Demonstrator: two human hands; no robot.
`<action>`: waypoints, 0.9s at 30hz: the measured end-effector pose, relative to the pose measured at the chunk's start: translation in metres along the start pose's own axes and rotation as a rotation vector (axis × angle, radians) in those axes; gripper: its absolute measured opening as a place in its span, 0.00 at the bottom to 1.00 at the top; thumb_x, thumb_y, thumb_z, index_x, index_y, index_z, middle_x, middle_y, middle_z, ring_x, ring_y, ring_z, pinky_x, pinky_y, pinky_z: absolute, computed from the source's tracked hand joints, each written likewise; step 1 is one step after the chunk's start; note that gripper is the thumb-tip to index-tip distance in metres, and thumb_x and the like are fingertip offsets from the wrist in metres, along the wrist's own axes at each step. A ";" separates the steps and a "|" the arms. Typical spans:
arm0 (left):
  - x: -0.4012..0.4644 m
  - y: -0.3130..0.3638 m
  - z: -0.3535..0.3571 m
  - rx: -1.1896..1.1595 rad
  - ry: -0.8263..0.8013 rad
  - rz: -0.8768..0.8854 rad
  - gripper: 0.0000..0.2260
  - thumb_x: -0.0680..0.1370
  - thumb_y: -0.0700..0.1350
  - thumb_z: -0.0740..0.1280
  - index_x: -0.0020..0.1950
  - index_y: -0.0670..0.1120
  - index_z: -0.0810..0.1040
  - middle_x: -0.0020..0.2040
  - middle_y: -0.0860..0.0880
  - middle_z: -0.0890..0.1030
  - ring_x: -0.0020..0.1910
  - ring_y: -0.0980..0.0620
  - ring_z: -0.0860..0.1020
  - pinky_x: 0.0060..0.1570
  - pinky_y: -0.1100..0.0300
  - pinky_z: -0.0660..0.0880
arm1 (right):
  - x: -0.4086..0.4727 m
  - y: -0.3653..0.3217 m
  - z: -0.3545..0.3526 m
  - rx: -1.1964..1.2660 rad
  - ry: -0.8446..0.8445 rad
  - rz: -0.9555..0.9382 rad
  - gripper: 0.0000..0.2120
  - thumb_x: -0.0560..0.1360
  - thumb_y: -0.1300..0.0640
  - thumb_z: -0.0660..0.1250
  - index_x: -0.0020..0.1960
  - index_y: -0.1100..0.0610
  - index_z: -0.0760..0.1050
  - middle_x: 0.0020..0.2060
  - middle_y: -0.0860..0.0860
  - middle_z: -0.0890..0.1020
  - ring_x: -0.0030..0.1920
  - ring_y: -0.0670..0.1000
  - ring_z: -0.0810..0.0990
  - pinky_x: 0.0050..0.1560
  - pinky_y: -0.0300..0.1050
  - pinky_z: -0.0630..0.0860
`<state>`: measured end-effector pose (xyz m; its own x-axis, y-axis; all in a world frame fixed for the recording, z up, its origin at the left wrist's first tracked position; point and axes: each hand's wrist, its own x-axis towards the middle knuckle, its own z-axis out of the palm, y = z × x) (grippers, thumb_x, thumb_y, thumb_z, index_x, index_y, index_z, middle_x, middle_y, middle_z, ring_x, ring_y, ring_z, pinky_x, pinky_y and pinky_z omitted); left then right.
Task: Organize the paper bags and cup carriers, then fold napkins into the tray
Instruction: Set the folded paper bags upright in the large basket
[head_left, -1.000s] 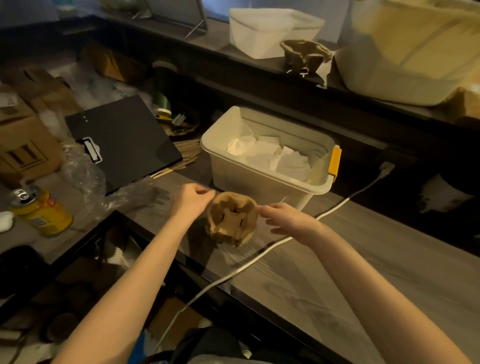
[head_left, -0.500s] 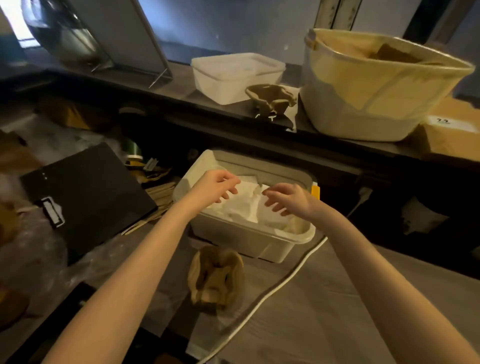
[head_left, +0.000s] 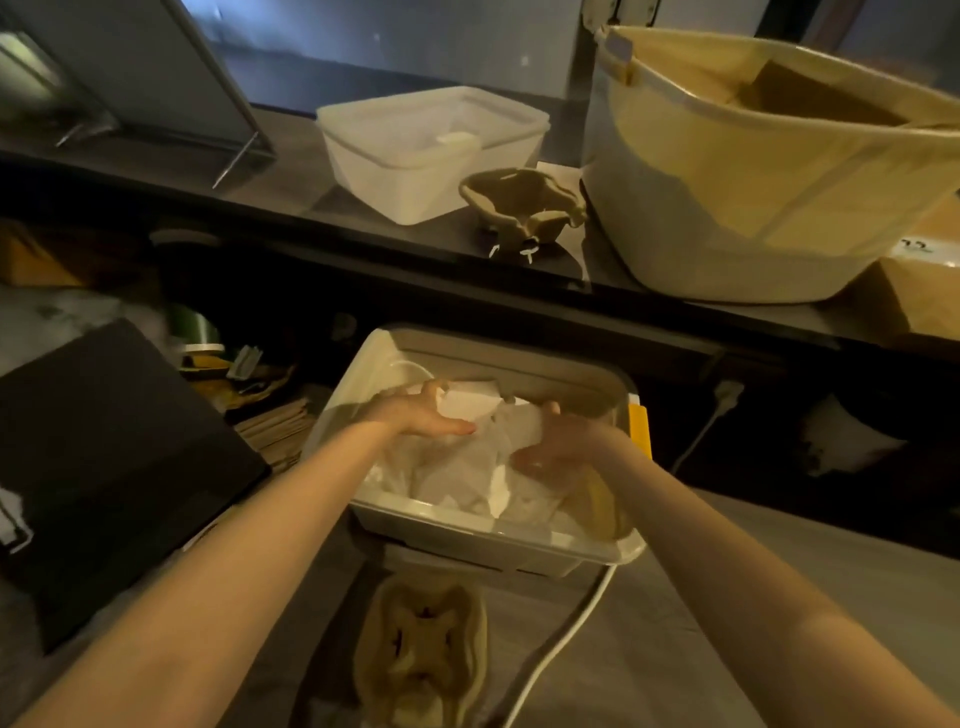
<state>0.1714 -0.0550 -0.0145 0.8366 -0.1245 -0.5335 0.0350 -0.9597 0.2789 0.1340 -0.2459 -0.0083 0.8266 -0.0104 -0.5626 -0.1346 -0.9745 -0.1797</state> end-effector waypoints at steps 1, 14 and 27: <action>0.004 -0.002 0.000 -0.027 -0.033 -0.021 0.42 0.71 0.68 0.61 0.77 0.54 0.45 0.77 0.46 0.48 0.76 0.42 0.49 0.71 0.48 0.54 | 0.001 -0.001 0.004 -0.001 -0.022 0.006 0.46 0.72 0.39 0.66 0.76 0.61 0.46 0.70 0.57 0.67 0.68 0.58 0.67 0.66 0.50 0.65; 0.017 -0.004 0.015 0.002 -0.055 -0.151 0.42 0.73 0.65 0.62 0.77 0.43 0.48 0.75 0.42 0.59 0.70 0.41 0.63 0.63 0.51 0.66 | 0.006 -0.010 0.014 0.212 -0.141 0.096 0.51 0.65 0.32 0.69 0.75 0.60 0.53 0.72 0.54 0.64 0.70 0.56 0.64 0.67 0.46 0.64; 0.012 -0.008 0.016 0.292 0.102 0.024 0.24 0.76 0.53 0.65 0.70 0.52 0.63 0.71 0.40 0.57 0.70 0.40 0.57 0.66 0.50 0.62 | 0.008 -0.015 0.008 0.276 -0.266 0.131 0.50 0.65 0.40 0.74 0.75 0.62 0.54 0.68 0.57 0.70 0.66 0.59 0.71 0.58 0.50 0.72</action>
<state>0.1719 -0.0529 -0.0359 0.8865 -0.1364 -0.4421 -0.1318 -0.9904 0.0413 0.1388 -0.2298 -0.0165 0.6275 -0.0372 -0.7777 -0.4009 -0.8718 -0.2817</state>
